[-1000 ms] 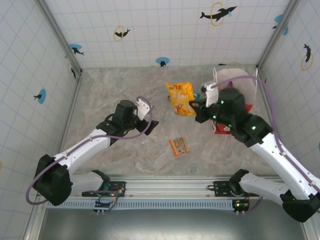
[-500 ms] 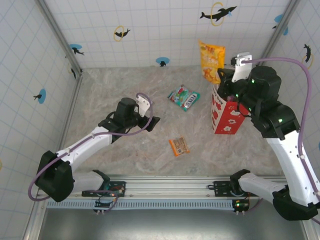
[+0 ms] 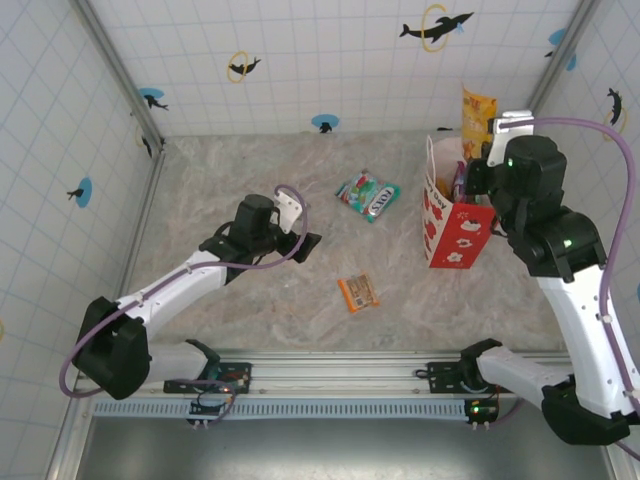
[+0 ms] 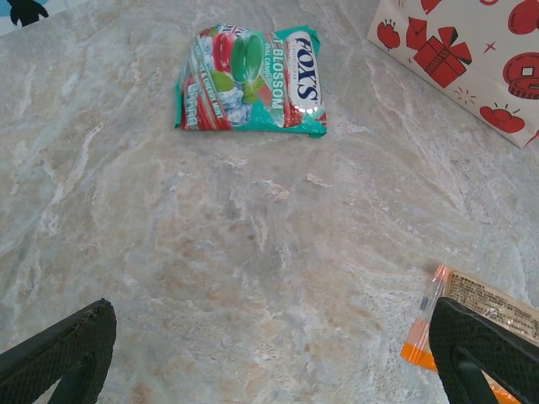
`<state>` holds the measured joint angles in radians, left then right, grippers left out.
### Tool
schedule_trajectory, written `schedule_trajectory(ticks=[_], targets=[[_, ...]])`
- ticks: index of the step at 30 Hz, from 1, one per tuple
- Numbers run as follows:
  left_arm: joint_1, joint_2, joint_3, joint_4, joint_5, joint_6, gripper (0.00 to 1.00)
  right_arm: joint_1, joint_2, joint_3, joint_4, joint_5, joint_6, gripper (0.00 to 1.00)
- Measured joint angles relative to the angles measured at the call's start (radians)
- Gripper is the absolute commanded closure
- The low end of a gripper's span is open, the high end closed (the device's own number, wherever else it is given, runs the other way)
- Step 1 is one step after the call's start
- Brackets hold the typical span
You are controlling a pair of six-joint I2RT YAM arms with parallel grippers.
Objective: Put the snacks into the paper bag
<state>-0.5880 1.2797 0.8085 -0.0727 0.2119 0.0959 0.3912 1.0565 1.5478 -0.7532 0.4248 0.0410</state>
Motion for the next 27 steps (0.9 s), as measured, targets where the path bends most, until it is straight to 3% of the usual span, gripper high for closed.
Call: schedule_trajectory(ticks=[6, 10, 17, 27], targets=[[0.0, 0.006, 0.011, -0.004, 0.02, 0.001, 0.04, -0.247, 0.127, 0.008, -0.09, -0.232, 0.016, 1.0], [0.0, 0.018, 0.019, -0.016, 0.026, 0.006, 0.04, -0.341, 0.22, 0.024, -0.169, -0.407, 0.034, 1.0], [0.0, 0.045, 0.023, -0.039, 0.042, 0.008, 0.05, -0.415, 0.294, 0.084, -0.26, -0.624, 0.047, 1.0], [0.0, 0.063, 0.046, -0.046, 0.046, 0.009, 0.05, -0.424, 0.434, 0.187, -0.382, -0.678, 0.049, 1.0]])
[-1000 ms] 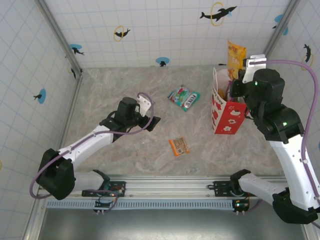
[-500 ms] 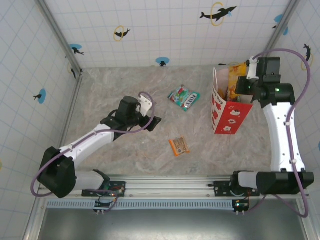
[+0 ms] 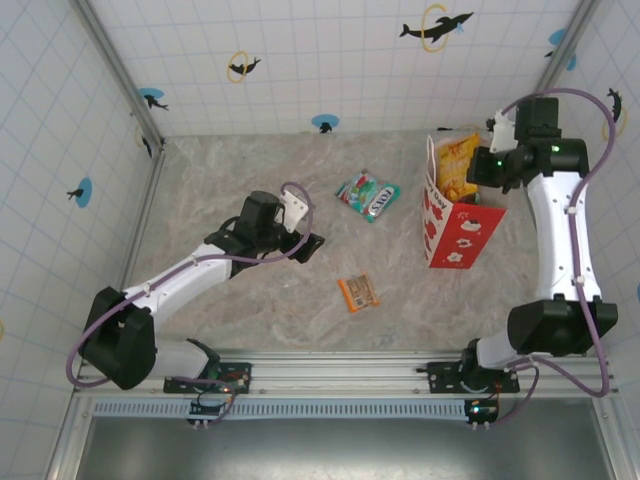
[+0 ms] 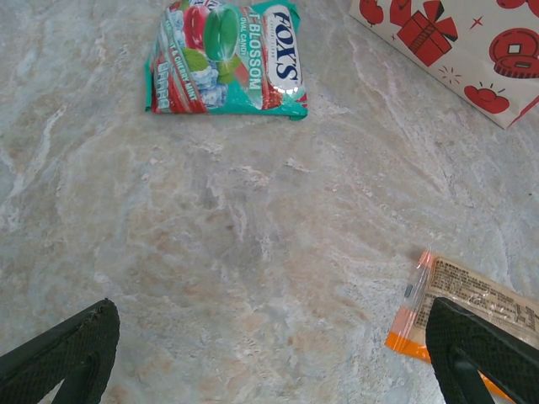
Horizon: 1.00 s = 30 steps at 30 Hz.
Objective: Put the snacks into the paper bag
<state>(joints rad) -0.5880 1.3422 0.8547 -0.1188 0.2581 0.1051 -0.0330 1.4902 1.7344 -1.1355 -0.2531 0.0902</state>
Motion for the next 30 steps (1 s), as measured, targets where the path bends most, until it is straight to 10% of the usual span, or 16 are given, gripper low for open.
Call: schedule_trajectory(ticks=[10, 18, 30], targets=[[0.0, 0.006, 0.001, 0.0, 0.004, 0.0, 0.05, 0.0, 0.104, 0.0, -0.027, -0.019, -0.008, 0.98], [0.0, 0.006, 0.001, 0.0, 0.003, 0.0, 0.05, 0.0, 0.163, 0.009, -0.03, 0.094, -0.001, 0.59], [0.0, 0.009, 0.004, 0.001, 0.016, -0.002, 0.05, 0.106, 0.088, 0.147, -0.038, 0.259, 0.008, 0.63]])
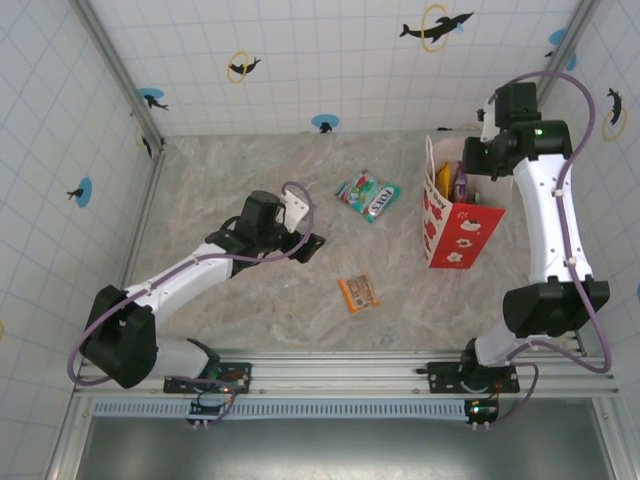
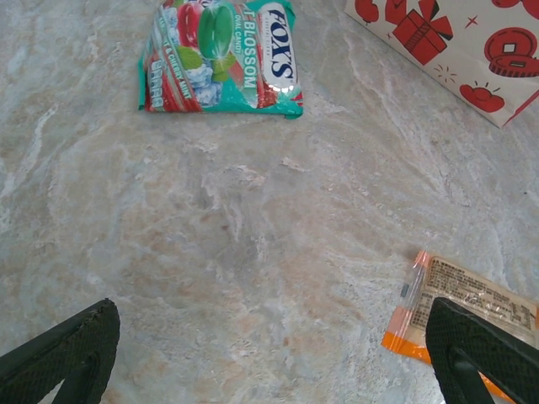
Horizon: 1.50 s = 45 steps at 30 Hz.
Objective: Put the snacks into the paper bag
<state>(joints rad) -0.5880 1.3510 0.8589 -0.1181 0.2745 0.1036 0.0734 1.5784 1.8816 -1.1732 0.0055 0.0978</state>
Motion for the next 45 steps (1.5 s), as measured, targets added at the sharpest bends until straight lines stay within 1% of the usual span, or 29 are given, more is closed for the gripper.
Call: schedule_trajectory(ticks=[4, 9, 17, 23, 27, 34, 38, 42, 45], targets=[[0.0, 0.011, 0.014, 0.0, 0.013, -0.002, 0.05, 0.018, -0.033, -0.032, 0.041, -0.041, 0.006, 0.65], [0.0, 0.013, 0.016, 0.0, 0.028, -0.01, 0.05, 0.024, -0.025, -0.087, 0.078, -0.063, 0.014, 0.65], [0.0, 0.013, 0.017, 0.0, 0.037, -0.026, 0.05, 0.032, 0.008, -0.179, 0.159, -0.149, 0.02, 0.78], [0.0, 0.013, 0.019, 0.001, 0.047, -0.027, 0.06, 0.029, 0.024, -0.206, 0.208, -0.186, 0.02, 0.79], [0.0, 0.013, 0.019, 0.001, 0.047, -0.027, 0.05, 0.009, 0.044, -0.251, 0.229, -0.165, 0.017, 0.79], [0.0, 0.014, 0.019, 0.001, 0.047, -0.027, 0.05, -0.055, 0.076, -0.307, 0.235, -0.039, 0.014, 0.79], [0.0, 0.022, 0.02, 0.0, 0.047, -0.027, 0.05, -0.074, 0.082, -0.341, 0.243, 0.019, 0.013, 0.79], [0.0, 0.033, 0.026, 0.0, 0.047, -0.027, 0.06, -0.075, 0.095, -0.372, 0.276, 0.036, 0.01, 0.79], [0.0, 0.033, 0.027, 0.0, 0.047, -0.027, 0.05, -0.074, 0.114, -0.399, 0.303, 0.036, 0.006, 0.74]])
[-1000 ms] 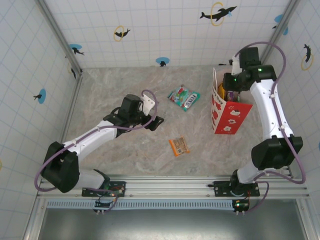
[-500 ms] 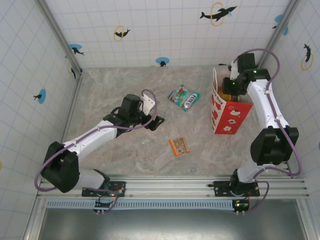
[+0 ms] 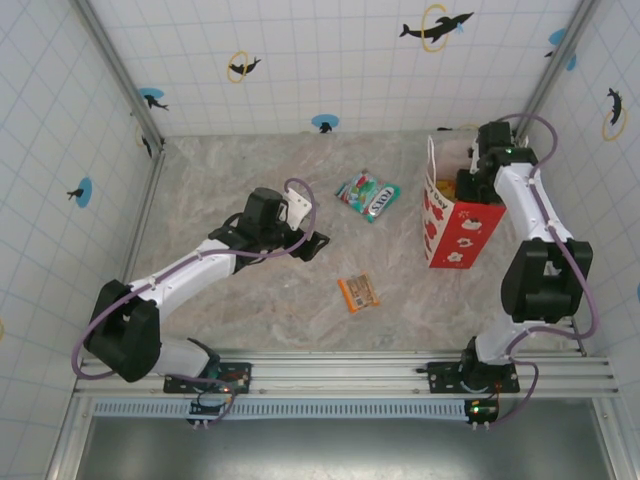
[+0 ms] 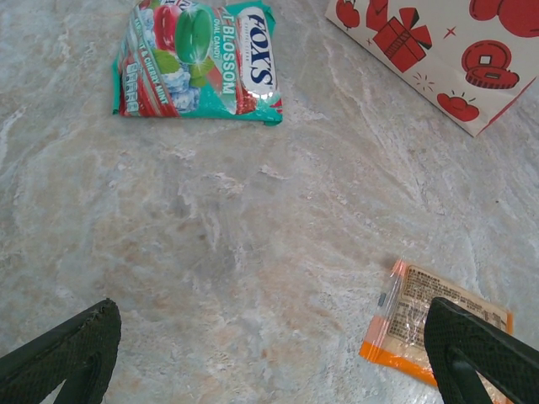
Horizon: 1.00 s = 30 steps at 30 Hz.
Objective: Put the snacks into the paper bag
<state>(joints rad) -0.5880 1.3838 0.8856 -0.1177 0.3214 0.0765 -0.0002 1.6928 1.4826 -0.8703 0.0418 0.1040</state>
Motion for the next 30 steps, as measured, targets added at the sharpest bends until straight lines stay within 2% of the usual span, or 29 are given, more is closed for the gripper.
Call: schedule_trajectory(ticks=[5, 12, 22, 27, 30], targets=[[0.0, 0.0, 0.0, -0.001, 0.0, 0.0, 0.05, 0.003, 0.032, -0.005, 0.005, -0.001, -0.007, 0.68], [0.0, 0.03, 0.014, -0.005, 0.004, -0.007, 0.05, 0.014, -0.029, 0.045, -0.01, -0.038, -0.008, 0.62], [0.0, 0.045, 0.038, -0.008, 0.011, -0.034, 0.03, 0.033, -0.383, 0.06, 0.022, -0.174, 0.036, 0.61], [0.0, 0.045, 0.047, -0.008, 0.01, -0.053, 0.03, 0.076, -0.553, -0.085, 0.08, -0.232, 0.085, 0.62], [0.0, 0.047, 0.053, -0.006, 0.011, -0.066, 0.03, 0.135, -0.647, -0.213, 0.128, -0.26, 0.135, 0.63]])
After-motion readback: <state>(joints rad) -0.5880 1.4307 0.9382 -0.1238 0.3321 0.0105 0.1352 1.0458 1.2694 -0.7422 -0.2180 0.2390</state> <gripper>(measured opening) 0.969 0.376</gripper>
